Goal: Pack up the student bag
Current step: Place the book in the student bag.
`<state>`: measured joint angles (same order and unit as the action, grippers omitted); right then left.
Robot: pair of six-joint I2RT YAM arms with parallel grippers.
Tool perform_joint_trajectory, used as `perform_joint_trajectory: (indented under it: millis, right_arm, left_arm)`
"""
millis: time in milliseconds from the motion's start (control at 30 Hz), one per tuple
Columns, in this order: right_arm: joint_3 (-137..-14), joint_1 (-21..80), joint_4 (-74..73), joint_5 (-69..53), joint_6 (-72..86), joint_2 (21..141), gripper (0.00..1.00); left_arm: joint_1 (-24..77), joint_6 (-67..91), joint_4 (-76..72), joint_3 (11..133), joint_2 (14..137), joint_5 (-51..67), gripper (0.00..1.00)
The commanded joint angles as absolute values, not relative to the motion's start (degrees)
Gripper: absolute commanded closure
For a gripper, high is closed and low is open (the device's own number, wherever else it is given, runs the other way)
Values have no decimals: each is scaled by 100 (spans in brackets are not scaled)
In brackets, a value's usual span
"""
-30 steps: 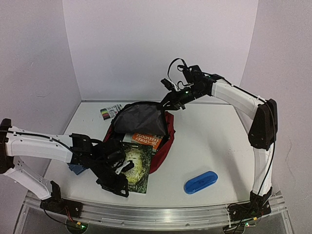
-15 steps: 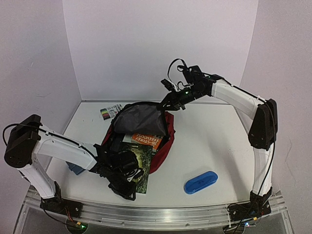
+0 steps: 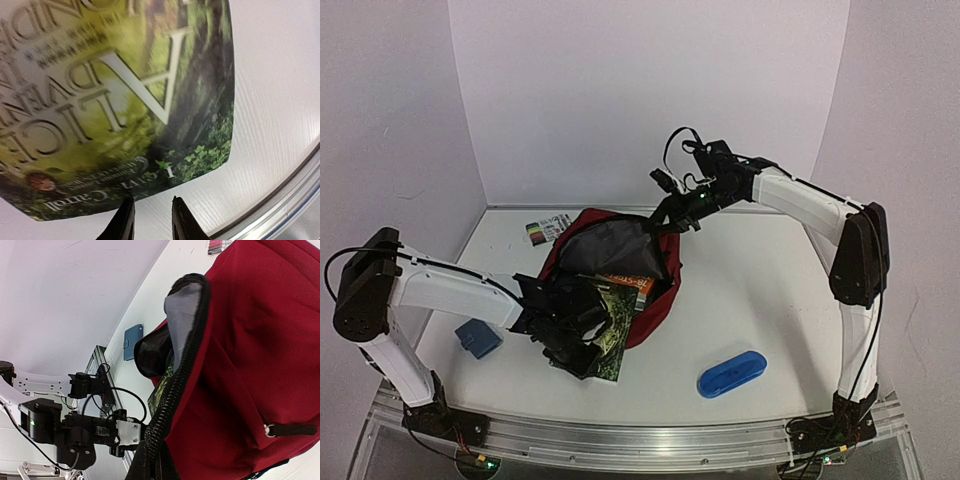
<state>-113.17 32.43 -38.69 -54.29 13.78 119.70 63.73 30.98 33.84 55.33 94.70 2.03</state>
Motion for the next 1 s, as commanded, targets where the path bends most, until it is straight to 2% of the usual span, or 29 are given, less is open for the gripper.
perform_joint_trajectory:
  millis: [0,167,267,367,567,700,967]
  right_arm:
    - [-11284,3273,-3726,-5511,1372,11730,100]
    - [-11285,3279,-3708,-5531,1387,11692,100]
    - [-11354,3278,-3708,-5465,1388,11690,100]
    - [-11388,3281,-3694,-5460,1400,11689,100]
    - [-11328,3278,-3681,-5496,1406,11689,100]
    - [-11320,3278,-3681,-5489,1397,11698,100]
    - [-11304,3278,-3671,-5455,1371,11673,100]
  left_arm:
    - [6213,2611,3679,6193,9063,-456,73]
    - [6051,2434,3770,6605,9113,-434,70]
    - [6029,2700,3600,6401,8854,-109,53]
    - [6029,3552,3101,5531,8022,319,37]
    - [5817,4840,2763,4043,6330,435,15]
    - [5214,5054,2460,3313,5855,1207,15]
    - [4519,5097,1693,2451,5628,1760,16]
